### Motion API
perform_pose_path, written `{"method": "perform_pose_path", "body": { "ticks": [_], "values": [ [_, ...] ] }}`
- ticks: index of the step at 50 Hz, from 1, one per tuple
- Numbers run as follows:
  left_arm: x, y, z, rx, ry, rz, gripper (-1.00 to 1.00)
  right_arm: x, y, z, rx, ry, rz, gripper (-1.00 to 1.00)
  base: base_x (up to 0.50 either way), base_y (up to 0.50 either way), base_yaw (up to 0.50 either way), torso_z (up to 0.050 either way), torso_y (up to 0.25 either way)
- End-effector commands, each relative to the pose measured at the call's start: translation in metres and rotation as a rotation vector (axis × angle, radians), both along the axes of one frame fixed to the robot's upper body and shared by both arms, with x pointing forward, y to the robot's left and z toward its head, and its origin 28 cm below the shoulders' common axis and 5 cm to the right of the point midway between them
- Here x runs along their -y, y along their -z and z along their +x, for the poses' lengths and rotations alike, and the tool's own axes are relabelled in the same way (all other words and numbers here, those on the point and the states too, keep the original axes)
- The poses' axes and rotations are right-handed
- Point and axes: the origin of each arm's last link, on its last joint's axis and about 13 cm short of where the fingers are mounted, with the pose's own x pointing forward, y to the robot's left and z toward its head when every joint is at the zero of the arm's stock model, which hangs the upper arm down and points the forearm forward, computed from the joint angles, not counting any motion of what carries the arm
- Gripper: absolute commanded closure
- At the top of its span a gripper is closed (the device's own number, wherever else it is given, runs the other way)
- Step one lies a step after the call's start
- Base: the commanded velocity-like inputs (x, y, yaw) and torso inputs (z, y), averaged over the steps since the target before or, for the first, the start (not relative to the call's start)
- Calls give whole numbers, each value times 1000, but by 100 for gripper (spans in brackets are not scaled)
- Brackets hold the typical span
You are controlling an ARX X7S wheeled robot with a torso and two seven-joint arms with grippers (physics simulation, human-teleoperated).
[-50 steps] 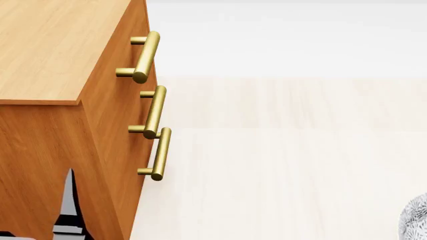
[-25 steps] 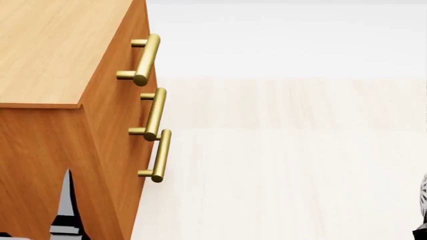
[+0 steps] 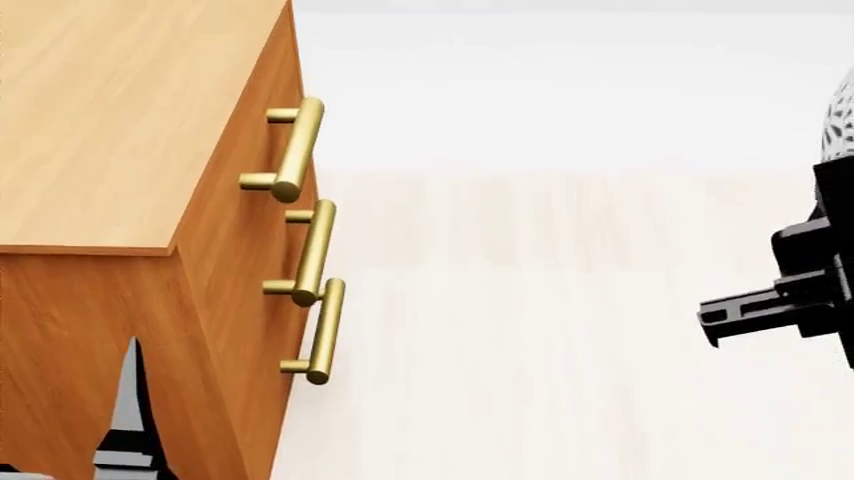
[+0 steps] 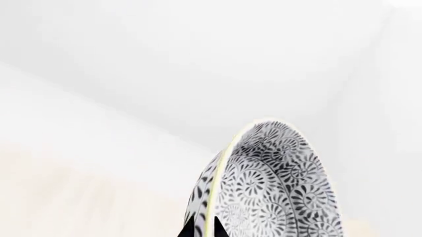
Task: Close the top drawer of the cabinet and put the bowl on top of it.
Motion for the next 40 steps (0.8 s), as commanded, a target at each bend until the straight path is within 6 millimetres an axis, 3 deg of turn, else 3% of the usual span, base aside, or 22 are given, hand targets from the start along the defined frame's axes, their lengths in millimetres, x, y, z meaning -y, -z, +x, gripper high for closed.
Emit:
{"method": "perform_pose_path", "body": {
  "ticks": [1,13,26,40],
  "values": [
    [-1,0,1,-10,-3,-5,-100,-23,-60,16,106,-20,-32,100,0,0,0,32,193],
    [-4,4,6,-32,37,-47,-100,-63,-103,44,151,-88,-59,100,0,0,0,27,216],
    [-6,6,10,-62,57,-83,-100,-89,-117,62,166,-146,-81,100,0,0,0,21,238],
    [-5,4,10,-69,47,-75,-100,-122,-152,74,204,-217,-99,100,0,0,0,6,250]
  ]
}}
